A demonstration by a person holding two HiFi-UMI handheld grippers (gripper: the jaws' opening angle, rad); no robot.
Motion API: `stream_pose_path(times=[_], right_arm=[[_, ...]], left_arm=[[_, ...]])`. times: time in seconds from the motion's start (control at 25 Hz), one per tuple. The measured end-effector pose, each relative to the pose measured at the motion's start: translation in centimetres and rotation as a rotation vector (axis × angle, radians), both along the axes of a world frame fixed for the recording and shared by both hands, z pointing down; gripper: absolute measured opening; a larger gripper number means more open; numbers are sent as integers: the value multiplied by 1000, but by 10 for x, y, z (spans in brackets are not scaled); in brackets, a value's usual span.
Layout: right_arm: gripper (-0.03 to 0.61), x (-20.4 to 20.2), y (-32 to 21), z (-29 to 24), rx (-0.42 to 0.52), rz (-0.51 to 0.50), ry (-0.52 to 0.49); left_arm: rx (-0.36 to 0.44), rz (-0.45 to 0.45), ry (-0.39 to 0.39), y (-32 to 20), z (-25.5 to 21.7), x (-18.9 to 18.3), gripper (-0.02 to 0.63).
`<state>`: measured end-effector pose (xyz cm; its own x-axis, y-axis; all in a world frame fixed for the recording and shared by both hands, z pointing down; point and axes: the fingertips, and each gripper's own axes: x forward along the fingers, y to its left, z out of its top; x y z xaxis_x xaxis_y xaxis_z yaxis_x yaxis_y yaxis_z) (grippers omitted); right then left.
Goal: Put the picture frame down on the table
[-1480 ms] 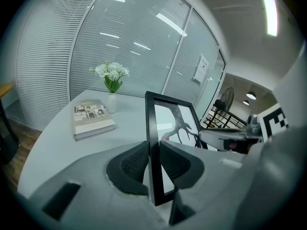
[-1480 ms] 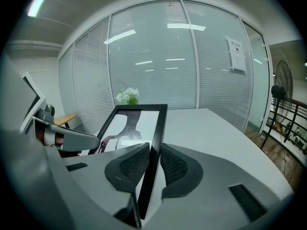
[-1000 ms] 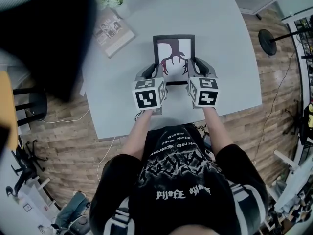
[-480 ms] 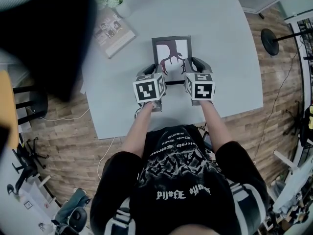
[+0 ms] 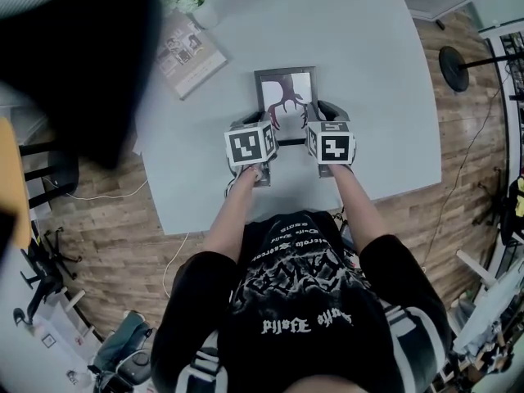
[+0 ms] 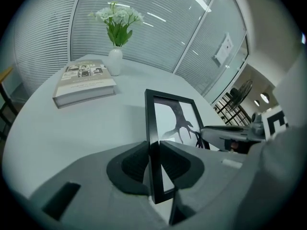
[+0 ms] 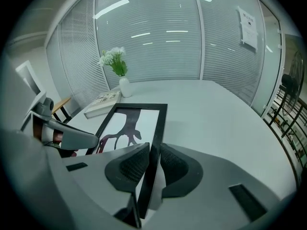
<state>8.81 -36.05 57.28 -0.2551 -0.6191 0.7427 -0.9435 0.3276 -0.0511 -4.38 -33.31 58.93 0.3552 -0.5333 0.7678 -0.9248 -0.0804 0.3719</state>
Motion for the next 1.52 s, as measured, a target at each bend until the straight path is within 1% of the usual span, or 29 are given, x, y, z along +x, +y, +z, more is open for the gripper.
stream_pose_path(times=[0.2, 0.44, 0.6, 0.84, 1.12, 1.36, 1.52], right_arm=[[67, 2, -2, 14, -36, -3, 11], [67, 1, -4, 24, -69, -9, 20], [67, 3, -2, 31, -99, -10, 17], [67, 3, -1, 37, -125, -9, 18], [67, 4, 4, 47, -150, -4, 31], [67, 3, 3, 49, -150, -8, 36], [68, 3, 4, 49, -153, -21, 1]], left_arm=[[-40, -4, 0, -1, 12, 1, 83], [-69, -8, 0, -3, 21, 0, 83], [-98, -10, 15, 0, 25, 1, 83], [-119, -11, 14, 1, 31, 2, 83], [-153, -11, 23, 7, 38, 2, 83], [-154, -12, 23, 6, 40, 1, 86], [-167, -27, 52, 7, 41, 1, 87]])
